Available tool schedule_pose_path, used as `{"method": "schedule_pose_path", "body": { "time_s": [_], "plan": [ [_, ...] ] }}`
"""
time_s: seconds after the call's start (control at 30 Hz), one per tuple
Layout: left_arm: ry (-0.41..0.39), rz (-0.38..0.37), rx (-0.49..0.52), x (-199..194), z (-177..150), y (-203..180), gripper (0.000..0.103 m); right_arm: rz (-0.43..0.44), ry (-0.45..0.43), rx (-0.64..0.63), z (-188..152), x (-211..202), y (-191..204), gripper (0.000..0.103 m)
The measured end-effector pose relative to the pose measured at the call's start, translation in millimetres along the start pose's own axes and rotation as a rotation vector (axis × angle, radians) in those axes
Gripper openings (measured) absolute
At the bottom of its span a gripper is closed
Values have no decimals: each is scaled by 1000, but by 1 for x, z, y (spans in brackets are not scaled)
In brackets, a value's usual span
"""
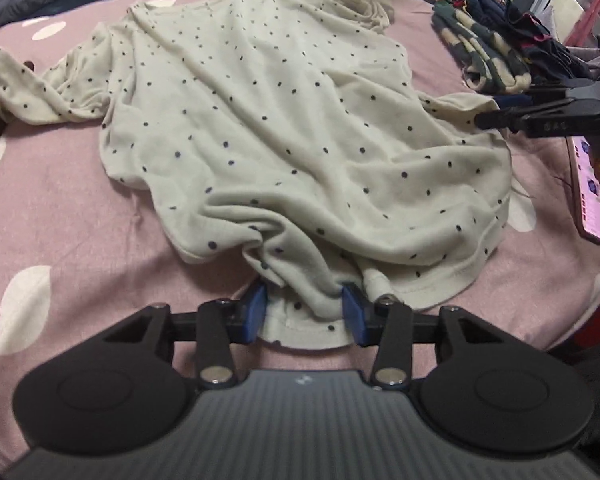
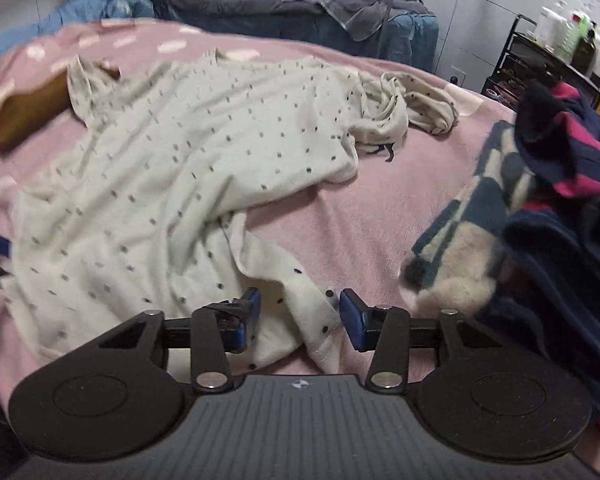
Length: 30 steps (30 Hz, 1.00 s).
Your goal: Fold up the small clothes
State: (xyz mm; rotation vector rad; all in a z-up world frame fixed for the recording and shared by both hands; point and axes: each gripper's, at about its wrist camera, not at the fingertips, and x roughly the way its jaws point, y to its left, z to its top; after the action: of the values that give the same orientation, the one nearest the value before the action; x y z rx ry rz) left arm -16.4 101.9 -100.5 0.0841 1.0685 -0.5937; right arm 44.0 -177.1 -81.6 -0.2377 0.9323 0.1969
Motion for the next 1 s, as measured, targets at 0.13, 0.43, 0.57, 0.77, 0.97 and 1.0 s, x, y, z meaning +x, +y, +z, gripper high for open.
{"method": "schedule_pose_path", "body": {
  "time_s": [0.13,0.43,0.57,0.77,0.97,1.0],
  "plan": [
    [-10,26,-61,-5,2,5,3,37,66,17,1,2,-3,12],
    [-21,206,57,-122,12,3,6,394,259,182,12,-109,-21,10],
    [82,255,84,-106,2,14,39,306,382,85,-12,-94,-3,51],
    [114,263,23,-77,-16,38,79,218,237,103,-17,-79,-7,68],
    [83,183,-11,-58,-26,38,79,201,235,156,-20,-60,-24,75],
    [100,179,-24,-52,-29,38,78,208,244,155,-23,-59,-23,75]
  ]
}}
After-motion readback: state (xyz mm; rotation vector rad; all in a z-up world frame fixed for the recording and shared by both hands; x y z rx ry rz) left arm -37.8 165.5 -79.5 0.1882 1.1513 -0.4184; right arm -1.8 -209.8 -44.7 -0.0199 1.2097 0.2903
